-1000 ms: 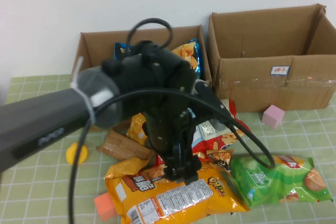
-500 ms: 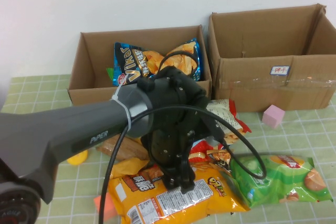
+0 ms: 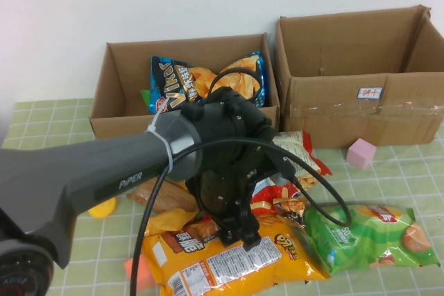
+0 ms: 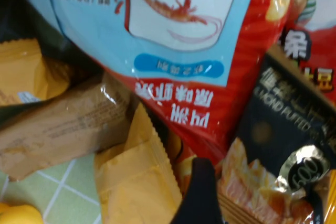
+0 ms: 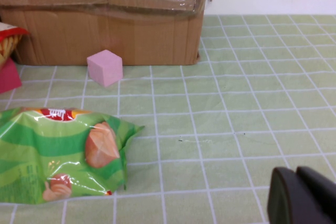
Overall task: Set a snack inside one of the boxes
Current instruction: Pick up the biscuit
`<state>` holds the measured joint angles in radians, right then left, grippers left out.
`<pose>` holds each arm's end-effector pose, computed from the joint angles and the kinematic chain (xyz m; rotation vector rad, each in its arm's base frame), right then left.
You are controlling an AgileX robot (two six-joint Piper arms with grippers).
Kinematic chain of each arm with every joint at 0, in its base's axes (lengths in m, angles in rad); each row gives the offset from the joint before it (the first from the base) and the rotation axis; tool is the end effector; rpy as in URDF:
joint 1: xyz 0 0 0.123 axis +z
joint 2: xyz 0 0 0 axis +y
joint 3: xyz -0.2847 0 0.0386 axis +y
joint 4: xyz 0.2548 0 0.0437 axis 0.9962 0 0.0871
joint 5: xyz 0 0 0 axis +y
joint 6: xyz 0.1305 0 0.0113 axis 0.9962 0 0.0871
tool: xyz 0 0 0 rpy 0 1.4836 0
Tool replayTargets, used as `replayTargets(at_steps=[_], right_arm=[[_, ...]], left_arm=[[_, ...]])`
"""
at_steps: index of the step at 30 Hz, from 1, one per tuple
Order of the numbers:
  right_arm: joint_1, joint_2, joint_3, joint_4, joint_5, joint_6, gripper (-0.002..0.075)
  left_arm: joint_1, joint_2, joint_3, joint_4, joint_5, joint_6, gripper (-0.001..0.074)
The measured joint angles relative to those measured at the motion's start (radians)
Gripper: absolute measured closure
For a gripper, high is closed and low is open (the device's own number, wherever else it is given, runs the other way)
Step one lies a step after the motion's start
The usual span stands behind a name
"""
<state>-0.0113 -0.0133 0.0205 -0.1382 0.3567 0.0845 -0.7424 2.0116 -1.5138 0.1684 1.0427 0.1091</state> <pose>0.0958 -0.0074 0.1642 0.0025 1.8449 -0.0838 0.3201 -0.2679 0.1521 1.3332 2.6643 0.1588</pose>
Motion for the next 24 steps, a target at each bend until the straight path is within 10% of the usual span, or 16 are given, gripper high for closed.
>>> replayTargets(at_steps=[24], right_arm=[[0.0, 0.0, 0.0, 0.002, 0.0, 0.0, 0.0728]], left_arm=[[0.0, 0.071, -0.001, -0.015, -0.002, -0.005, 0.0332]])
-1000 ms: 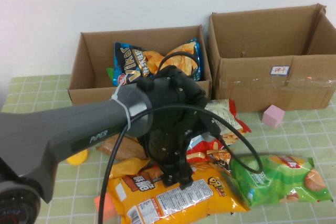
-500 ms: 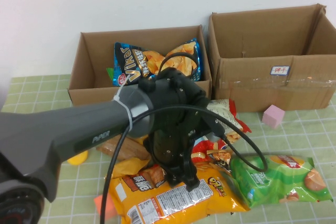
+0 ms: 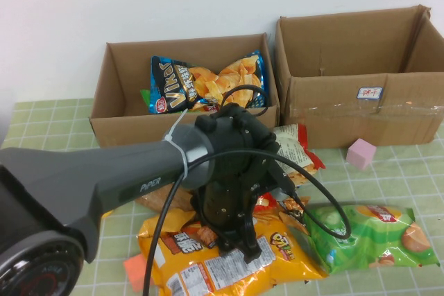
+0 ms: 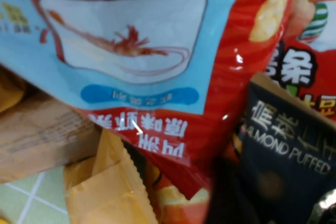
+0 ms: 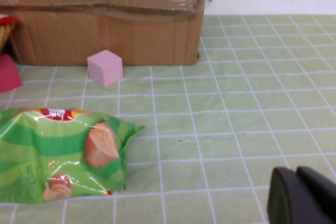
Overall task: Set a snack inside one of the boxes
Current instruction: Pick up the biscuit, then place the biscuit in the biscuit box
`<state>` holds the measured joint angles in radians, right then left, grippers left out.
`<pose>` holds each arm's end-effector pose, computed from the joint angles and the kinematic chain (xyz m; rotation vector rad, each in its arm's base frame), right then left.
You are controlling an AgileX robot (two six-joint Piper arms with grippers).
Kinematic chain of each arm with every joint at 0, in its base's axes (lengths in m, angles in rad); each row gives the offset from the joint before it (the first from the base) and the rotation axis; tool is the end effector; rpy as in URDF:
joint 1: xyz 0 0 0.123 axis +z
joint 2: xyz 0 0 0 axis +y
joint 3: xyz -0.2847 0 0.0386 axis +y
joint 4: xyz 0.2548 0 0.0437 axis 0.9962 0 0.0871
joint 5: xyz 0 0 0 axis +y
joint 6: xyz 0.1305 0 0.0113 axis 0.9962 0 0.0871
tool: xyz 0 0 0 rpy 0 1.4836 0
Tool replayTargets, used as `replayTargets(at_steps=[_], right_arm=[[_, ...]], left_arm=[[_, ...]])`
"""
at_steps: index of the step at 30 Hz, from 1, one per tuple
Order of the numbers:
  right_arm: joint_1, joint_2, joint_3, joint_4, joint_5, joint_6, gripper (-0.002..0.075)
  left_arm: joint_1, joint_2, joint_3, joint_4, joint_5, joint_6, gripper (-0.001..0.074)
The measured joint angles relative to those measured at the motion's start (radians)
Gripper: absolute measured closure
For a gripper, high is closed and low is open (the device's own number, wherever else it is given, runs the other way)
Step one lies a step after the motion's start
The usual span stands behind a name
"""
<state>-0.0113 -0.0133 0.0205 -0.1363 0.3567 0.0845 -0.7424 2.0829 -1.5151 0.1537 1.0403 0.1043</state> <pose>0.0958 -0.0073 0.1642 0.0037 1.8449 -0.0819 0.3201 -0.2702 0.1224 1.3546 2.7298 0.1710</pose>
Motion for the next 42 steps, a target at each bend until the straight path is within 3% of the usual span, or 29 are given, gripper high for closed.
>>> replayTargets(at_steps=[6, 12, 18, 24, 35, 42], right_arm=[[0.0, 0.0, 0.0, 0.0, 0.0, 0.0, 0.0728], [0.0, 0.0, 0.0, 0.002, 0.0, 0.0, 0.0728], [0.0, 0.0, 0.0, 0.002, 0.0, 0.0, 0.0728], [0.0, 0.0, 0.0, 0.002, 0.0, 0.0, 0.0728], [0.0, 0.0, 0.0, 0.004, 0.0, 0.013, 0.0728], [0.0, 0.0, 0.0, 0.006, 0.0, 0.013, 0.0728]], left_arm=[[0.0, 0.001, 0.0, 0.026, 0.029, 0.0, 0.0558], [-0.029, -0.08, 0.0, 0.074, 0.032, 0.0, 0.0559], [-0.081, -0.226, -0.051, 0.118, -0.071, -0.006, 0.0559], [-0.081, -0.26, -0.155, 0.159, -0.321, -0.086, 0.056], [-0.061, -0.145, -0.167, 0.231, -0.884, -0.198, 0.056], [0.031, 0.023, -0.327, 0.236, -0.986, -0.374, 0.056]])
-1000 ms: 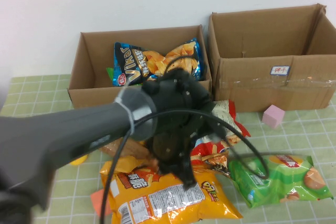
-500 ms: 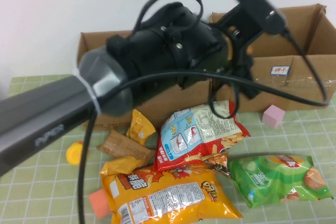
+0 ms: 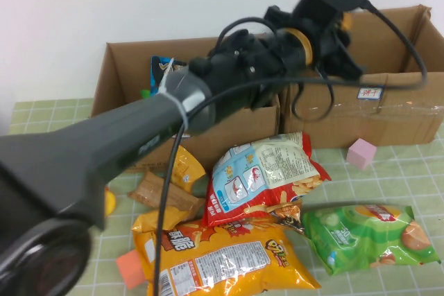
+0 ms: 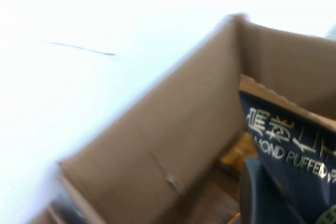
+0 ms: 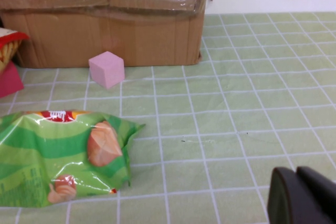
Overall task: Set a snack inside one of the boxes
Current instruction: Place the biscuit in the biscuit box
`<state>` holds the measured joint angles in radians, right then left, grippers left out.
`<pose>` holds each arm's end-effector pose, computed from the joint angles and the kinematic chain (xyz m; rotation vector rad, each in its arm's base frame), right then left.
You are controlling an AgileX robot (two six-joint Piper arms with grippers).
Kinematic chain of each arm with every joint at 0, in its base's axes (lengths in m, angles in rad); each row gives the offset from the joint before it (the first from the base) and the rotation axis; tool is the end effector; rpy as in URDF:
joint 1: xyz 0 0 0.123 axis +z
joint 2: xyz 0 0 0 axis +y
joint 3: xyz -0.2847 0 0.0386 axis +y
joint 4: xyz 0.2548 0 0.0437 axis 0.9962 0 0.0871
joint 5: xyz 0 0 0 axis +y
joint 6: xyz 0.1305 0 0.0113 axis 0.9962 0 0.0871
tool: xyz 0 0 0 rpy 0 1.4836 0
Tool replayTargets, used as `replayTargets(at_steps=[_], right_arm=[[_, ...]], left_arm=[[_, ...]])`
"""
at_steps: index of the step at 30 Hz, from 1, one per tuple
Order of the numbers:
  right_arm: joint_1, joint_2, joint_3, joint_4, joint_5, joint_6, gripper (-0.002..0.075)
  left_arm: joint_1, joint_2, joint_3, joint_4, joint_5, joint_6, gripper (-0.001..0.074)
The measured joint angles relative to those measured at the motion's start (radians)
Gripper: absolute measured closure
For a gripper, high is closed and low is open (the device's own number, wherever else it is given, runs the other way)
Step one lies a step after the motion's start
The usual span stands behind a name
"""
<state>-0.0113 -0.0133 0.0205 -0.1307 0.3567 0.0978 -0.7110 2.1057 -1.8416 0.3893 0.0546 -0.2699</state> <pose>0.0958 -0.0071 0.1642 0.0194 1.8448 -0.0672 0.4286 -0.3655 0.2943 0.7186 1.6683 -0.4033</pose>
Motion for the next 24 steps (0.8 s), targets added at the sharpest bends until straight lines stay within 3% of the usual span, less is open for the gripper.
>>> replayTargets(at_steps=[9, 16, 18, 22, 24], right_arm=[[0.0, 0.0, 0.0, 0.0, 0.0, 0.0, 0.0728], [0.0, 0.0, 0.0, 0.001, 0.0, 0.0, 0.0728], [0.0, 0.0, 0.0, 0.001, 0.0, 0.0, 0.0728], [0.0, 0.0, 0.0, 0.005, 0.0, 0.007, 0.0728], [0.0, 0.0, 0.0, 0.058, -0.007, 0.049, 0.0728]], left_arm=[[0.052, 0.248, -0.347, 0.0, 0.116, -0.064, 0.0545], [0.057, 0.33, -0.443, -0.028, 0.263, -0.066, 0.0274], [0.057, 0.33, -0.458, -0.035, 0.326, -0.068, 0.0237], [0.057, 0.29, -0.491, -0.044, 0.486, -0.039, 0.0238], [0.058, 0.249, -0.5, -0.048, 0.565, 0.001, 0.028]])
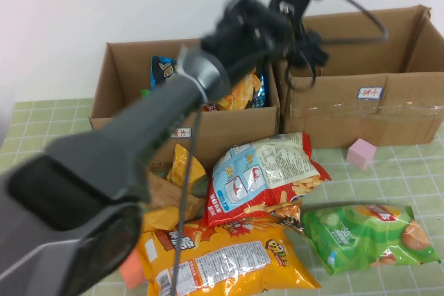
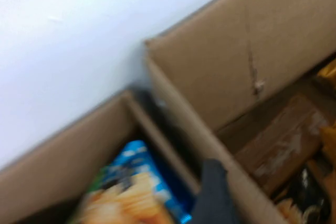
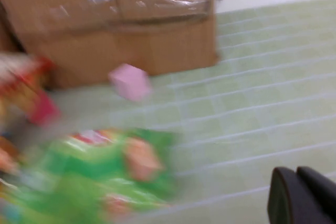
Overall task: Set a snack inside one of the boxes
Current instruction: Place the biscuit in the biscuit box, then pick up the potato chip
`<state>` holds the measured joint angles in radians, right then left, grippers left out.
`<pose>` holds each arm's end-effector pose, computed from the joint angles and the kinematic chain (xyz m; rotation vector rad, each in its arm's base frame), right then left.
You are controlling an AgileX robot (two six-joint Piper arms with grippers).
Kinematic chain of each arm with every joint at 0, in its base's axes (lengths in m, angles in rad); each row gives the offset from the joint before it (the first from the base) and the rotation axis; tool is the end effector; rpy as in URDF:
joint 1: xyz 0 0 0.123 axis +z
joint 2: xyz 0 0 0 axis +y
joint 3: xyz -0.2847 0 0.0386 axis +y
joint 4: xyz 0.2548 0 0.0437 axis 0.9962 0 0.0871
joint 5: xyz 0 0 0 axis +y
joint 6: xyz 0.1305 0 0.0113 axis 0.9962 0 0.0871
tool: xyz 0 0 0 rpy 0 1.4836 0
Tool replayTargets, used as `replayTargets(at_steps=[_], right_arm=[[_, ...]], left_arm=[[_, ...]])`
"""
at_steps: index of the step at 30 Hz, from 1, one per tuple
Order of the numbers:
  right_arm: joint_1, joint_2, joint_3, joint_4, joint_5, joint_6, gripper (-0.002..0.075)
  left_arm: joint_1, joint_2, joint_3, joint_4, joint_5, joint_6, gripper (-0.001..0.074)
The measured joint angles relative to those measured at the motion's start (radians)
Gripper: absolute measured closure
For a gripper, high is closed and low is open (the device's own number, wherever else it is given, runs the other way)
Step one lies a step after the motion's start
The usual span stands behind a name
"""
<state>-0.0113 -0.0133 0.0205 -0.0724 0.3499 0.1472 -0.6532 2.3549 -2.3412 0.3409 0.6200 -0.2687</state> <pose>0.0961 -0.0043 0.1648 0.1006 1.8371 0.0247 0.4882 -0.3415 0.2737 0.5678 2.0053 -0.1868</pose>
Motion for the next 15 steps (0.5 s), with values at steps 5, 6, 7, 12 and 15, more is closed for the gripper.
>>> replayTargets(at_steps=[5, 6, 7, 12, 15], right_arm=[[0.0, 0.0, 0.006, 0.403, -0.042, 0.192, 0.0728], [0.0, 0.0, 0.006, 0.455, -0.052, 0.204, 0.0728], [0.0, 0.0, 0.006, 0.516, -0.066, 0.216, 0.0728], [0.0, 0.0, 0.006, 0.757, -0.122, 0.224, 0.0728], [0.0, 0.0, 0.006, 0.791, -0.136, 0.205, 0.0728]], left_arm=[[0.0, -0.164, -0.01, -0.053, 0.106, 0.164, 0.0575], [0.0, -0.197, -0.01, -0.068, 0.125, 0.194, 0.063], [0.0, -0.22, -0.01, -0.075, 0.146, 0.217, 0.0666], [-0.002, -0.344, 0.096, -0.154, 0.295, 0.371, 0.0727], [-0.019, -0.427, 0.275, -0.256, 0.314, 0.486, 0.0733]])
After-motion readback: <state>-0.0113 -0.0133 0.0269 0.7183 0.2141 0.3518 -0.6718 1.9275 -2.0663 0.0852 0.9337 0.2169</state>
